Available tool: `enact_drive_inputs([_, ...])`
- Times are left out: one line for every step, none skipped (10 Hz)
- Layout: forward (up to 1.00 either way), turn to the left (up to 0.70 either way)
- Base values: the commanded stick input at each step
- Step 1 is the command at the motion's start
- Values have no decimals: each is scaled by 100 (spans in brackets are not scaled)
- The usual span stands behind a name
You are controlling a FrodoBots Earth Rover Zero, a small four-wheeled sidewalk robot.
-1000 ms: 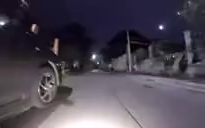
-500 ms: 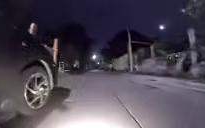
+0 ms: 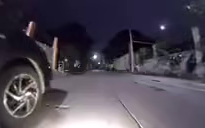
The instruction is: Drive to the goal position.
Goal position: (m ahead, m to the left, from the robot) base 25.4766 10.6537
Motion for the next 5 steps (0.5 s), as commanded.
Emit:
enact_drive_inputs([50,0])
enact_drive_inputs([50,0])
enact_drive_inputs([50,0])
enact_drive_inputs([50,0])
enact_drive_inputs([50,0])
